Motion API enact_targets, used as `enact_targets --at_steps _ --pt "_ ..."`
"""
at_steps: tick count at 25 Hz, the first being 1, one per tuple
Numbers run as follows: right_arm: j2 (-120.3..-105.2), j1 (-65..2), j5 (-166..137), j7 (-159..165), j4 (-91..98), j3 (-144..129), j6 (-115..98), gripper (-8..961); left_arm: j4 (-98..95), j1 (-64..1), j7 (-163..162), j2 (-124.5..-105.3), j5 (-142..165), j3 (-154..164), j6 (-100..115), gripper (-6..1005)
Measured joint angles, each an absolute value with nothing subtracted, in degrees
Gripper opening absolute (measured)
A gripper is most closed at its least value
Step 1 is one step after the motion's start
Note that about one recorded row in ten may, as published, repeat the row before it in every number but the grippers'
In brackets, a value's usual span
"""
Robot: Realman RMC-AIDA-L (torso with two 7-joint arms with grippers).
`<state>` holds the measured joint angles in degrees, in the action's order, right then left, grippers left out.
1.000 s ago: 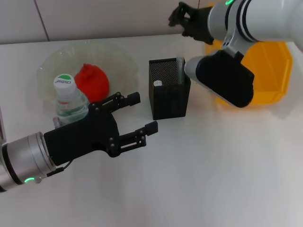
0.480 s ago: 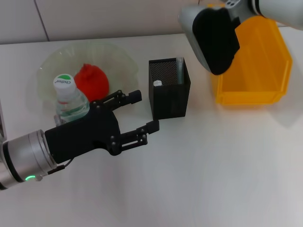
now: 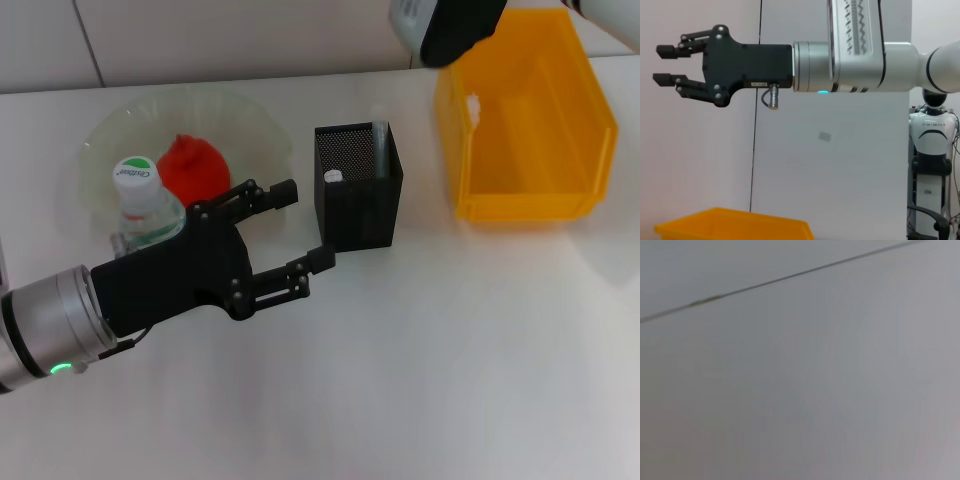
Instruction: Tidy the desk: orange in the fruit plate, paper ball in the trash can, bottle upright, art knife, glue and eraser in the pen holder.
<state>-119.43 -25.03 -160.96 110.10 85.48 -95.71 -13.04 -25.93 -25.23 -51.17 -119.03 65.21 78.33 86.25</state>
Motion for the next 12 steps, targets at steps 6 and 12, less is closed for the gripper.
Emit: enact_targets --at_steps 6,12 --pt "-119.07 -22.42 -144.81 114.49 85.19 -93.82 -9.48 432 -25.93 -25.44 -50.40 -118.91 64.08 78.21 86.25 791" --pt "-118.45 -18.80 -125.89 114.90 86.42 -92.38 -9.89 453 -25.93 -26.21 -49.89 -118.80 63.71 77.50 86.18 791"
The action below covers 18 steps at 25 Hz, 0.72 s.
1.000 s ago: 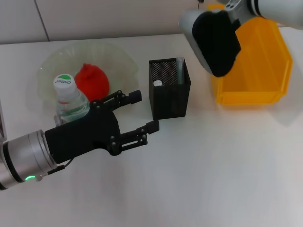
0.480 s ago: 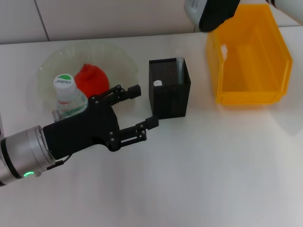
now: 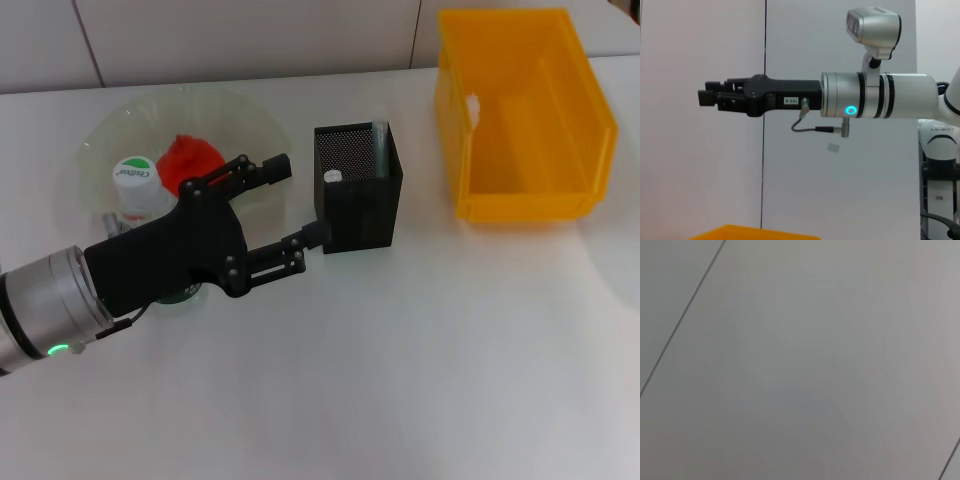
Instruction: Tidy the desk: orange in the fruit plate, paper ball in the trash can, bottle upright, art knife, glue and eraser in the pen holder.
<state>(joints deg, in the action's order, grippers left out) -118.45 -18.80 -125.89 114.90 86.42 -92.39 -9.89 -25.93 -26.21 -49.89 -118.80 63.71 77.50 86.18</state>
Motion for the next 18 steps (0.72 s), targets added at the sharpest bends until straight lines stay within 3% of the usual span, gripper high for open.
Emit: enact_targets --at_steps 7,13,18 --pt "-119.52 -14.90 -122.40 115.33 86.82 -93.65 -10.42 477 -25.93 -26.64 -49.83 -118.83 63.47 77.52 85.92 791" --pt "-119.34 -12.29 -114.85 115.68 87.96 -93.83 -14.95 498 -25.89 -26.55 -49.83 -118.73 63.18 76.72 85.89 791" --pt "-119.33 -9.14 -107.18 112.87 90.41 -90.56 -23.32 715 -25.89 -26.07 -49.78 -118.55 63.18 75.94 85.90 791"
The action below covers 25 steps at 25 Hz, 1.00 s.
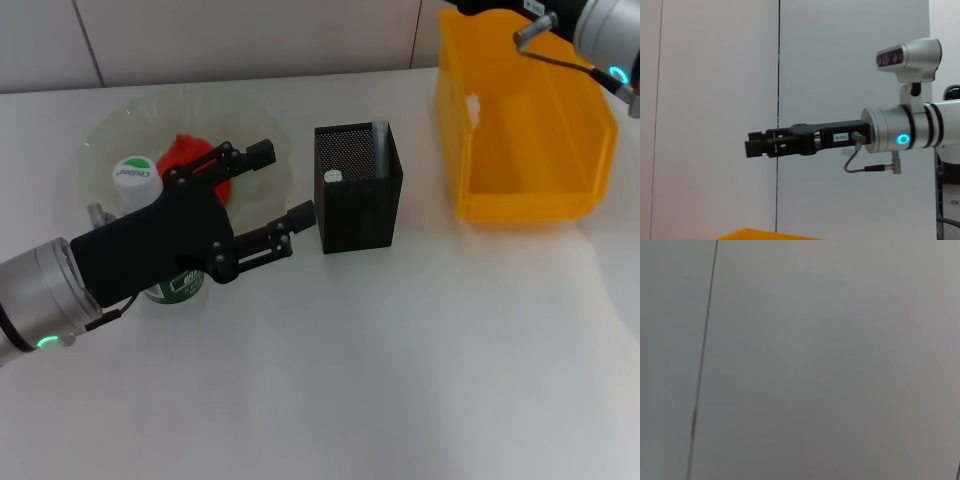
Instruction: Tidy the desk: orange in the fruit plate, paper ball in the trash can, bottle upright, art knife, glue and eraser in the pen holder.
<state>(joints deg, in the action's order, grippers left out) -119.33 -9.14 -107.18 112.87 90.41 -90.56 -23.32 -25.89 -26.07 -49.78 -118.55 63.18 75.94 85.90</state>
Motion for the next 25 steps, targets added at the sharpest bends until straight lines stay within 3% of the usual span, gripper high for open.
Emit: enact_targets --at_steps 7,10,15,25 --pt "-119.56 -3.47 -86.62 95.43 92.49 -85.65 -38.42 775 -25.93 -25.93 -48.55 -118.42 63.54 76.03 86.62 791" --pt "-119.55 0.15 -72.31 83.44 90.31 -78.51 -58.00 792 -25.93 -25.88 -48.41 -118.28 63.61 76.41 88.17 791" --pt "-119.54 2.56 -73.09 82.59 89.22 -72.59 -71.70 794 -27.11 -25.69 -49.35 -118.19 66.33 76.62 89.91 791" --pt "-119.30 1.32 -90.84 92.47 91.46 -71.25 -78.44 793 -39.11 -24.17 -59.26 -117.82 78.42 75.98 91.25 786"
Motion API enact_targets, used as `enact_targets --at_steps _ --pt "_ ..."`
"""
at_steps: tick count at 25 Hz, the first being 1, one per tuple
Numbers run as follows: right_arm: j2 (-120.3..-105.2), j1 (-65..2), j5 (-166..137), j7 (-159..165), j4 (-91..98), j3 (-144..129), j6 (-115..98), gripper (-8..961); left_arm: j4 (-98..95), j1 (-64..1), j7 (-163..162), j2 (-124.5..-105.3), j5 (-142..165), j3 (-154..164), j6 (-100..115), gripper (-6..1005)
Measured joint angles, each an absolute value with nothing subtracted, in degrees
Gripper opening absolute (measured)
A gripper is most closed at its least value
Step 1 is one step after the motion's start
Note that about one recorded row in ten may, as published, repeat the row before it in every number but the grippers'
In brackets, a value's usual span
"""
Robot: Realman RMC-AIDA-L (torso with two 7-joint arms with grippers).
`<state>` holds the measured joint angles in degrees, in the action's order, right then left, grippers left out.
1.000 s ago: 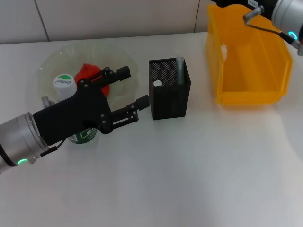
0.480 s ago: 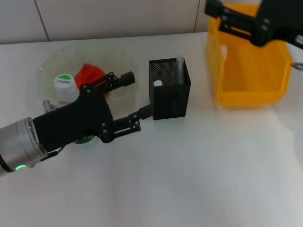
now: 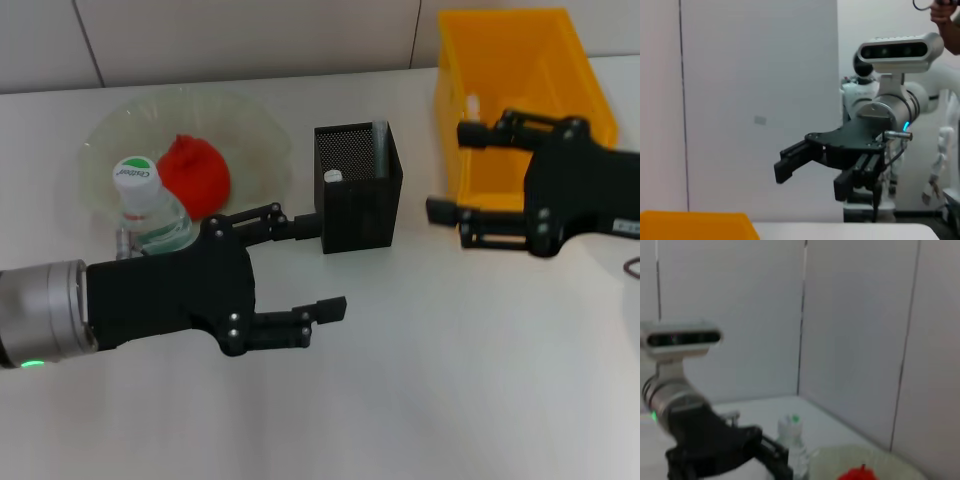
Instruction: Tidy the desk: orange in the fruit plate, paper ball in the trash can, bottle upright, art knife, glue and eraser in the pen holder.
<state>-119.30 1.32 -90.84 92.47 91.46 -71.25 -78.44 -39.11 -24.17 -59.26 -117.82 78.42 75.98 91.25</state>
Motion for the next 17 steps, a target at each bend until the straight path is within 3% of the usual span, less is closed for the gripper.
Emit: enact_targets --at_steps 17 --pt "-119.27 -2.92 -104.69 95.80 91.25 -73.91 -84.63 794 -49.27 -24.00 -68.91 -117.25 90.63 69.45 92.96 786"
